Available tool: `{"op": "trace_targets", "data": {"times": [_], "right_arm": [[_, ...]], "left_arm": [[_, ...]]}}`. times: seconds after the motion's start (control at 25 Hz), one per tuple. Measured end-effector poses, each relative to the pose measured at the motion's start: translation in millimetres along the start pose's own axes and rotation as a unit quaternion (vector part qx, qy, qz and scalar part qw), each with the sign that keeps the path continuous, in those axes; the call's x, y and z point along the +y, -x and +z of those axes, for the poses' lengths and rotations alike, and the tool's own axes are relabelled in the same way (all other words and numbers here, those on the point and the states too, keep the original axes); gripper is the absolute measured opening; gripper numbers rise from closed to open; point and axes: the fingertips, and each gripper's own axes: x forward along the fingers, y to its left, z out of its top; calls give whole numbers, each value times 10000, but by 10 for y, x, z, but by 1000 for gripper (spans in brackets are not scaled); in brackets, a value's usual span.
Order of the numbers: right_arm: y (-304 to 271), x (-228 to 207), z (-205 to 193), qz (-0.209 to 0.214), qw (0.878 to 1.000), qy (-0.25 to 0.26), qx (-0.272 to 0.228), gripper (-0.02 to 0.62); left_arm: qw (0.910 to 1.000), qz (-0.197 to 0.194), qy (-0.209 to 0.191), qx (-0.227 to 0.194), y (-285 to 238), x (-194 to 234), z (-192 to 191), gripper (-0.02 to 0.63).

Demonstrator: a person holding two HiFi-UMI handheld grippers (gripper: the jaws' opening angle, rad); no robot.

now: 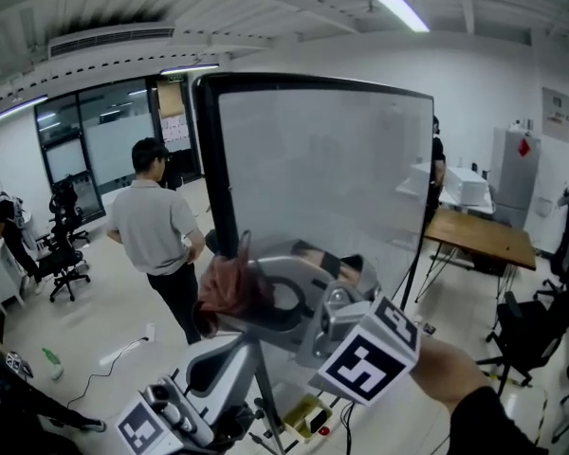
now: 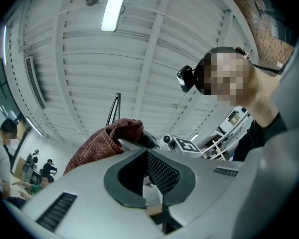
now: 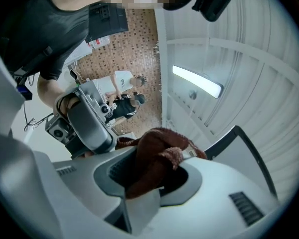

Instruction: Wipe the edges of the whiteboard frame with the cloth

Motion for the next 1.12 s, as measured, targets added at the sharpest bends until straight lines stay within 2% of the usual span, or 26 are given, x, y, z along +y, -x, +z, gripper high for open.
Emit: {"op": "trace_targets", "data": {"times": [0.16, 0.32, 0.44, 0.56, 0.76, 1.12], "right_arm": [[57, -121, 96, 325, 9991, 138, -253, 141], [42, -262, 187, 434, 9977, 410, -316, 141], [0, -369, 275, 491, 9973, 374, -409, 141], [-25, -460, 306, 536, 9972, 292, -442, 141], [-8, -570, 344, 409, 9986, 181, -292, 141], [-90, -906, 457, 187, 9997, 153, 17, 141]], "left_arm": [[9994, 251, -207, -110, -118, -9, 65, -9], [9969, 553, -526, -178, -190, -64, 152, -9], [9957, 620, -678, -154, -247, -126, 231, -9], [9974, 513, -515, -24, -327, -135, 259, -9], [9984, 288, -482, 7, -358, -137, 354, -9], [9981, -514, -326, 95, -525, -178, 526, -9]]}}
